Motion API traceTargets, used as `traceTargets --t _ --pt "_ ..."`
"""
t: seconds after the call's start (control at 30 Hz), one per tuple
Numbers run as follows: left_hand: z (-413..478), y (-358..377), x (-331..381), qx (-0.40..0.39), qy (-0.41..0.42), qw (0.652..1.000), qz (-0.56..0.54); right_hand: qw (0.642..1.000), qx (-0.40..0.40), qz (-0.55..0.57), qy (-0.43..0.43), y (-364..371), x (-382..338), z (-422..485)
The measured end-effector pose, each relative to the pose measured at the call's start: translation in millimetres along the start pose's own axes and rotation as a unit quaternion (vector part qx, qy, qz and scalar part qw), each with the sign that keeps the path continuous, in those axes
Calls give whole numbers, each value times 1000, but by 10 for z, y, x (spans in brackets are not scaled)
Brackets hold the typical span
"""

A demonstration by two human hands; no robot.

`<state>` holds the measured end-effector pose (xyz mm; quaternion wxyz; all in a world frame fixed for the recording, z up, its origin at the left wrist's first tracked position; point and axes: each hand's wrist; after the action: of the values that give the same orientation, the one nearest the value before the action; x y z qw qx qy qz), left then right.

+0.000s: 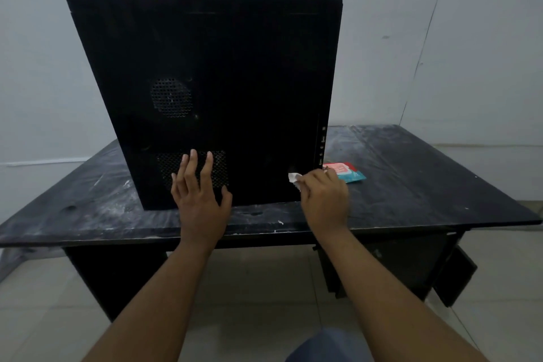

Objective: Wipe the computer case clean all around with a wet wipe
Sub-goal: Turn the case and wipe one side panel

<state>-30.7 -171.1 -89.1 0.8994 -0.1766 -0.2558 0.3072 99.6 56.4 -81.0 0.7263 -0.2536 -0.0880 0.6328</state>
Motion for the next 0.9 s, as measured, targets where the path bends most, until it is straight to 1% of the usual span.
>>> traceTargets --t 0.07,0.13,0.2,0.23,0.3,0.37,0.43,0.5,0.53,0.63,0.7,0.77,0.9 --pt "3 8 5 2 0 1000 1 999 33 11 2 -82 -21 203" --pt "4 13 6 4 -2 1000 1 995 97 19 24 -196 -74 504" --pt "1 19 9 4 -1 1000 2 990 134 34 34 -227 -101 712" --pt "2 18 9 4 -1 1000 2 990 134 46 27 -209 -118 730" --pt "7 16 -5 5 0 1000 2 994 101 45 -12 -101 -162 587" --pt "3 18 -8 8 1 1000 2 996 35 -2 -76 39 -207 272" --pt "4 23 -5 8 3 1000 1 991 3 -43 -130 109 -211 87" --pt "6 27 -13 8 4 1000 3 989 17 -48 -140 78 -227 199" --pt "5 28 -12 7 4 1000 5 990 34 -48 -129 46 -261 314" --pt "4 31 -21 7 3 1000 4 987 120 -33 -99 -46 -374 687" --pt "2 36 -21 10 3 1000 6 984 139 -22 -113 -17 -457 763" --pt "5 43 -26 8 4 1000 8 979 121 -34 -160 70 -494 664" --pt "2 49 -29 8 4 1000 7 963 20 -58 -261 264 -465 313"
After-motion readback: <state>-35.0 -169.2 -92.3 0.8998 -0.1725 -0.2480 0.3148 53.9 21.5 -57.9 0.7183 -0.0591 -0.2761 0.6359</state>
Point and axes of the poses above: each hand's wrist, its own z-axis towards the middle knuckle, its own y-axis out of the palm, x = y × z, and after that the axes turned 2 degrees about -y, right-handed
